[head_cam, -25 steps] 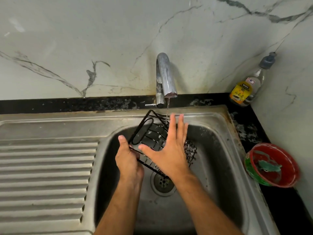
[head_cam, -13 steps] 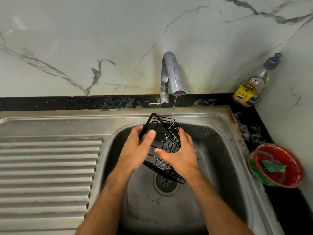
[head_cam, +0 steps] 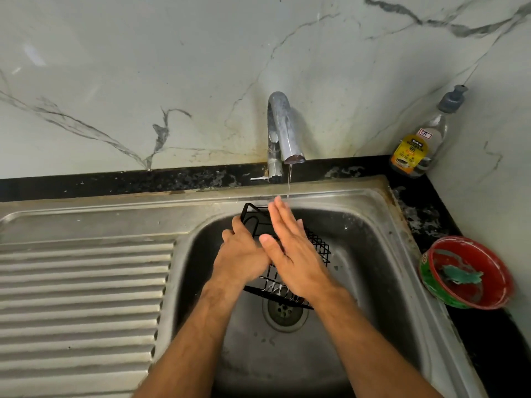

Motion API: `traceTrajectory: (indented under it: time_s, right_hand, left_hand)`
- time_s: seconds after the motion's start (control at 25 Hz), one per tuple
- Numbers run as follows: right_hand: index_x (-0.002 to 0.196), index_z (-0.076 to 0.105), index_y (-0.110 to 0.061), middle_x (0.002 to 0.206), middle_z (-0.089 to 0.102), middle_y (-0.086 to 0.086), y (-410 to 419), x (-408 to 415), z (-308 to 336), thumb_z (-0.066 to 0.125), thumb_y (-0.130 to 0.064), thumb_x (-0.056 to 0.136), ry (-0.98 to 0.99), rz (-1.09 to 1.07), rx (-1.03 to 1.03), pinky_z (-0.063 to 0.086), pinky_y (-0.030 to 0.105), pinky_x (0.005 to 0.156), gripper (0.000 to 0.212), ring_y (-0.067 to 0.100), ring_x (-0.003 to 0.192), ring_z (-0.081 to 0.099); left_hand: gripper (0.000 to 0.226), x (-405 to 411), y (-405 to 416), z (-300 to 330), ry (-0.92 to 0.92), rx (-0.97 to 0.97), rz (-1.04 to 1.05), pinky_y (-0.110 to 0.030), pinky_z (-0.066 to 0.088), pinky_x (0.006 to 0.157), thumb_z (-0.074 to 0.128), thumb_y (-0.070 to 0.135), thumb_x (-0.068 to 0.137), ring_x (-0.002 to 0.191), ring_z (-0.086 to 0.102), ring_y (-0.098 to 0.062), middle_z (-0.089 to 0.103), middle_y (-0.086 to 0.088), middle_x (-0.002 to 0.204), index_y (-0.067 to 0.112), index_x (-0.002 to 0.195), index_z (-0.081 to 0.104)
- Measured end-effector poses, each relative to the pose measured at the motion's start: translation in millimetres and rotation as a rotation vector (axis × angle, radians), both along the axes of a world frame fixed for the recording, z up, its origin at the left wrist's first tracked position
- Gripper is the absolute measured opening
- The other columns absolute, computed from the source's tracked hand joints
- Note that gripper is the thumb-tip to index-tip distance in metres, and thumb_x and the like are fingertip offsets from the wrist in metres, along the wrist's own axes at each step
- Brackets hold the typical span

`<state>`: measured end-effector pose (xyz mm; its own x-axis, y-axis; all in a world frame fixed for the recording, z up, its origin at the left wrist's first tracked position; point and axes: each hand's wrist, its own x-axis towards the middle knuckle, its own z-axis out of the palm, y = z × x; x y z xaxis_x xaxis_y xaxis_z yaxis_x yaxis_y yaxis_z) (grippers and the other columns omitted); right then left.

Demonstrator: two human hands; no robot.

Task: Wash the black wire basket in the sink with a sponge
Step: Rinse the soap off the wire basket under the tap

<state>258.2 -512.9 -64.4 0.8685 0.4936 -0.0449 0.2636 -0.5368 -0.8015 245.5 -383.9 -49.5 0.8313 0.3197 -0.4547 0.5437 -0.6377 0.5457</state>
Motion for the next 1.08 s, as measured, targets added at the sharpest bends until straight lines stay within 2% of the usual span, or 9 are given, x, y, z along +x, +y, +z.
traceTrajectory:
  time_s: [0.16,0.28,0.52,0.64,0.72,0.84,0.92,1.0,1.08]
  right_hand:
    - [0.156,-0.012,-0.037,0.161,-0.022,-0.020,0,-1,5,0.024,-0.059,0.101,0.147,-0.123,0.007,-0.004,0.041,0.125,0.069,-0.005,0.145,-0.024]
    - [0.159,0.003,-0.030,0.162,-0.015,-0.021,0,-5,11,0.019,-0.061,0.099,0.015,0.017,-0.052,-0.002,0.038,0.125,0.069,-0.007,0.144,-0.026]
    - [0.156,-0.013,-0.036,0.163,-0.020,-0.018,7,0,9,0.035,-0.055,0.102,0.178,-0.209,0.004,0.009,0.041,0.124,0.075,0.000,0.147,-0.005]
    - [0.159,0.003,-0.028,0.164,-0.011,-0.019,2,2,15,0.034,-0.041,0.107,-0.021,-0.009,-0.056,-0.003,0.025,0.123,0.062,-0.006,0.148,-0.011]
    - [0.159,0.010,-0.026,0.164,-0.006,-0.018,-1,4,18,0.030,-0.037,0.108,-0.085,0.031,0.002,-0.007,0.026,0.124,0.056,-0.012,0.145,-0.013]
    - [0.159,0.003,-0.031,0.163,-0.014,-0.021,0,8,9,0.031,-0.043,0.107,0.002,-0.135,0.051,-0.007,0.035,0.124,0.061,-0.004,0.147,-0.019]
    - [0.157,-0.008,-0.037,0.162,-0.019,-0.022,-1,10,3,0.032,-0.052,0.104,0.208,-0.281,0.046,-0.003,0.044,0.125,0.068,0.003,0.148,-0.022]
    - [0.156,-0.009,-0.039,0.163,-0.015,-0.022,-2,8,-3,0.029,-0.055,0.103,0.267,-0.232,0.006,0.002,0.047,0.125,0.067,0.003,0.149,-0.017]
    - [0.157,-0.005,-0.037,0.162,-0.012,-0.024,-2,4,-7,0.030,-0.049,0.105,0.220,-0.110,0.001,0.002,0.039,0.124,0.064,-0.001,0.149,-0.013]
  left_hand:
    - [0.090,4,-10,-6,-0.019,0.147,-0.032,-0.041,0.048,0.089,0.057,0.047,0.095,0.129,0.050,-0.036,0.030,-0.020,0.152,0.014,0.161,0.005]
    - [0.086,6,-6,-11,0.028,0.199,-0.075,-0.034,0.045,0.076,0.057,0.041,0.097,0.126,0.051,-0.033,0.026,-0.018,0.155,0.016,0.162,0.006]
    - [0.091,15,-6,-9,0.068,0.156,-0.046,-0.039,0.046,0.083,0.058,0.052,0.093,0.124,0.051,-0.036,0.029,-0.020,0.148,0.009,0.158,0.013]
    - [0.080,13,-4,-15,0.046,0.261,-0.154,-0.036,0.044,0.078,0.057,0.037,0.096,0.122,0.050,-0.037,0.029,-0.022,0.150,0.013,0.159,0.013]
    - [0.074,15,-9,-17,0.023,0.320,-0.221,-0.035,0.041,0.075,0.052,0.035,0.097,0.123,0.047,-0.035,0.025,-0.019,0.154,0.014,0.159,0.018]
    - [0.075,20,-18,-8,0.028,0.278,-0.158,-0.036,0.046,0.078,0.053,0.040,0.096,0.120,0.049,-0.031,0.029,-0.017,0.150,0.008,0.156,0.021]
    - [0.093,16,-20,3,0.054,0.171,-0.066,-0.039,0.047,0.087,0.056,0.054,0.093,0.124,0.051,-0.035,0.030,-0.020,0.147,0.008,0.158,0.008]
    - [0.109,7,-15,10,0.110,0.072,-0.013,-0.039,0.045,0.096,0.057,0.064,0.089,0.133,0.047,-0.039,0.022,-0.022,0.155,0.010,0.160,-0.006]
    - [0.110,-1,-4,12,0.152,0.013,0.027,-0.039,0.041,0.103,0.057,0.063,0.090,0.140,0.040,-0.040,0.014,-0.023,0.162,0.011,0.160,-0.010]
